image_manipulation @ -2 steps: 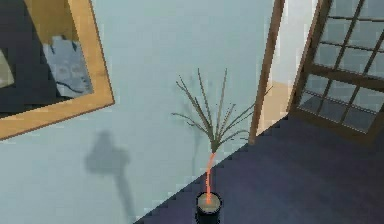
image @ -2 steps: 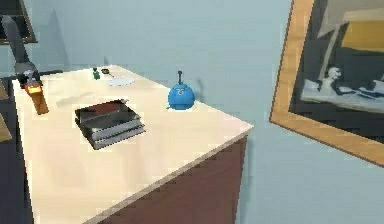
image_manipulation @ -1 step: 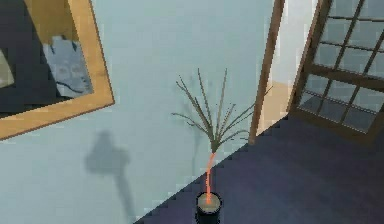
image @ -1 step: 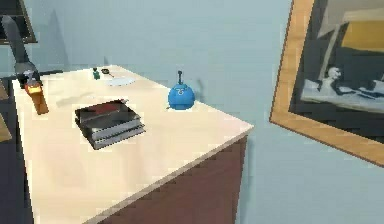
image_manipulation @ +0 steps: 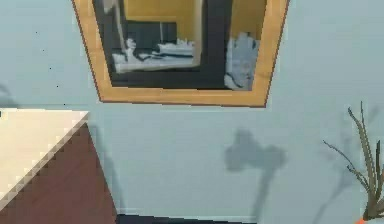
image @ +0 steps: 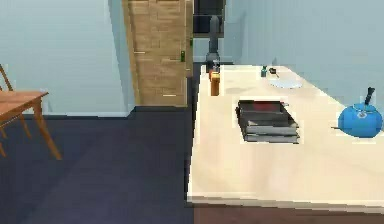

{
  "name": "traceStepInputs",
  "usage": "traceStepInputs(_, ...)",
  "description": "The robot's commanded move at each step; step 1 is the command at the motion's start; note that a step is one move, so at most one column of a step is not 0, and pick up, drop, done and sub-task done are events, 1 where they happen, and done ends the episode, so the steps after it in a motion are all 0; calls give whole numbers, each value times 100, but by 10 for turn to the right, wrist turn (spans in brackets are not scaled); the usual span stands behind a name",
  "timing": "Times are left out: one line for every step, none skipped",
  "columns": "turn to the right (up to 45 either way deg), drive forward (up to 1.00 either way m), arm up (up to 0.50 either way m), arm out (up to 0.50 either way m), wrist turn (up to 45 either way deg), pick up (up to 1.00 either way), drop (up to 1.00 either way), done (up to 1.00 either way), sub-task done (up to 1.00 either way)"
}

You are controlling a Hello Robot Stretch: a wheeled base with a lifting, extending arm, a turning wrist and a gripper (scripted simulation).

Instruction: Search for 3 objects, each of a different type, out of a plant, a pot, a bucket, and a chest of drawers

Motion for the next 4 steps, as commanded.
traceStepInputs(-450,0,0,0,0,0,0,0,0)
traceStepInputs(-390,0,0,0,0,0,0,0,0)
traceStepInputs(0,30,0,0,0,0,0,0,0)
traceStepInputs(420,0,0,0,0,0,0,0,0)
